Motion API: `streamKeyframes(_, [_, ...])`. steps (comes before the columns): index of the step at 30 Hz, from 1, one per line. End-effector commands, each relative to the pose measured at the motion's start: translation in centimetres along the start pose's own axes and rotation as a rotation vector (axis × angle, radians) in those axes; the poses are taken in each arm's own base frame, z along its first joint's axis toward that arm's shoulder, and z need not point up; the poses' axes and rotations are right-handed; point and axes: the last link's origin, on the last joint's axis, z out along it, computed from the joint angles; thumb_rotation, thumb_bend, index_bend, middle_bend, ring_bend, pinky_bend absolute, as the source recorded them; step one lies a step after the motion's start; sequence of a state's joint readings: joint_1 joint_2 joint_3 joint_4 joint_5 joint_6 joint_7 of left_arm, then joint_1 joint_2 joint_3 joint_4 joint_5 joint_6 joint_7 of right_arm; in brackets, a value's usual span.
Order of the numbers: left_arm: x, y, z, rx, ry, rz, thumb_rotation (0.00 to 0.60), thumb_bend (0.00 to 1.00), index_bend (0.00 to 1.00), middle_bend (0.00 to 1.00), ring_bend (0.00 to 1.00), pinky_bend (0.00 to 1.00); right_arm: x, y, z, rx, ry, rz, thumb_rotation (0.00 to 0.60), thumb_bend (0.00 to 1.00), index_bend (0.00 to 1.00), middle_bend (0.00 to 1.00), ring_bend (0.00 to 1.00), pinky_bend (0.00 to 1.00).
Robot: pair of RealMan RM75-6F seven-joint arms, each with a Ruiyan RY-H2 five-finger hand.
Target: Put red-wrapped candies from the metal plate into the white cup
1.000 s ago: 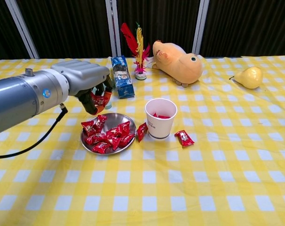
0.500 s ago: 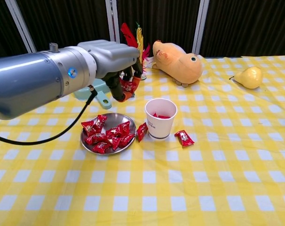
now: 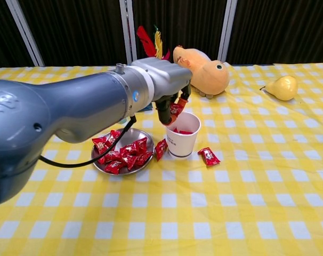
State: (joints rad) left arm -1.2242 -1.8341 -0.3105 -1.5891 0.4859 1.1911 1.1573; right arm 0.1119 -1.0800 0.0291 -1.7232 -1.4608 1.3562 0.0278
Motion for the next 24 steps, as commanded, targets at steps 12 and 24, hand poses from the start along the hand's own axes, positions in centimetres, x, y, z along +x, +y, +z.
streamKeyframes(12, [-0.5, 1.2, 0.2, -0.014, -0.013, 0.011, 0.6, 0.36, 0.43, 0.5, 0.84, 0.94, 0.0, 0.0, 0.0, 0.0, -0.001, 0.005, 0.6, 0.34, 0.0, 0.0, 0.0, 0.0])
streamKeyframes(24, [0.7, 0.2, -0.5, -0.004, 0.035, -0.07, 0.6, 0.34, 0.38, 0.39, 0.84, 0.94, 0.1, 0.0, 0.0, 0.0, 0.0, 0.002, 0.6, 0.34, 0.0, 0.0, 0.0, 0.0])
